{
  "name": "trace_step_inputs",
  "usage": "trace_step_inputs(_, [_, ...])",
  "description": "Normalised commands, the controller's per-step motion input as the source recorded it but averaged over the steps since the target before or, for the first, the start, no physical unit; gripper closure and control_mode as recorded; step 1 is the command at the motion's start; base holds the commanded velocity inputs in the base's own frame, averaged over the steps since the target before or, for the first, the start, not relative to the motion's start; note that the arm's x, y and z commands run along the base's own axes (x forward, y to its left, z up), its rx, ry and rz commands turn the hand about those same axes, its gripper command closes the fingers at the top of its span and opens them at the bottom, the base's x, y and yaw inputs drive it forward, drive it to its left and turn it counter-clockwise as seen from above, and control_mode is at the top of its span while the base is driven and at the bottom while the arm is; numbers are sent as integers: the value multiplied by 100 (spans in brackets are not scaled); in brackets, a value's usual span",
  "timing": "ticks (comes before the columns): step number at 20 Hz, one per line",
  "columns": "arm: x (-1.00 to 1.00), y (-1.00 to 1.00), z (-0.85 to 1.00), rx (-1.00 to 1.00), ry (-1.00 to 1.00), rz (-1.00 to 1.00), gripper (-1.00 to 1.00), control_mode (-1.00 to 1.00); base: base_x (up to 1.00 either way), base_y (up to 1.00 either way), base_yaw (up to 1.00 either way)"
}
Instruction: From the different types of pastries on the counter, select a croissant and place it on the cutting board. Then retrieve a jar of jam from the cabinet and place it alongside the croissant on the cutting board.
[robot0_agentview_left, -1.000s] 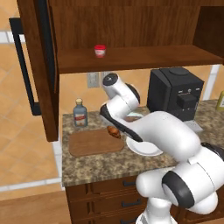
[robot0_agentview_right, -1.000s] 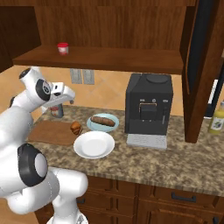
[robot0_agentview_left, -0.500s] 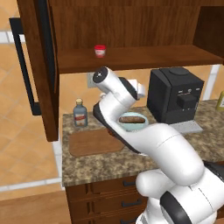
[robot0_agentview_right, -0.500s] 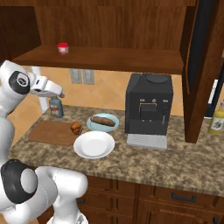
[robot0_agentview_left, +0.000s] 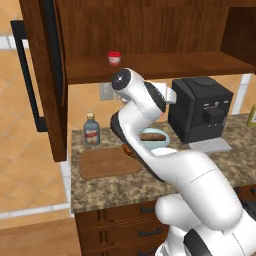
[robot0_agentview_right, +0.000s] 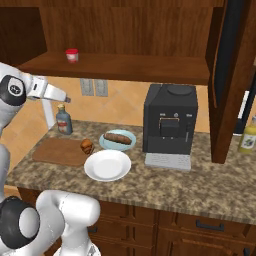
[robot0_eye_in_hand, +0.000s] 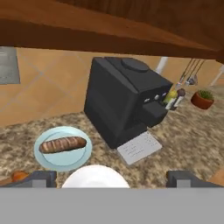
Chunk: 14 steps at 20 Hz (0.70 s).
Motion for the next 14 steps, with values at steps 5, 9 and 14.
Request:
trace_step_inputs(5, [-65,-37,100,7,-46,0,-100,-100,0,0,0])
trace_step_inputs(9, [-52,-4,73,20,-25,0,-100,-100,0,0,0])
trace_step_inputs(14, [24,0,48,24,0,10,-100,-100,0,0,0])
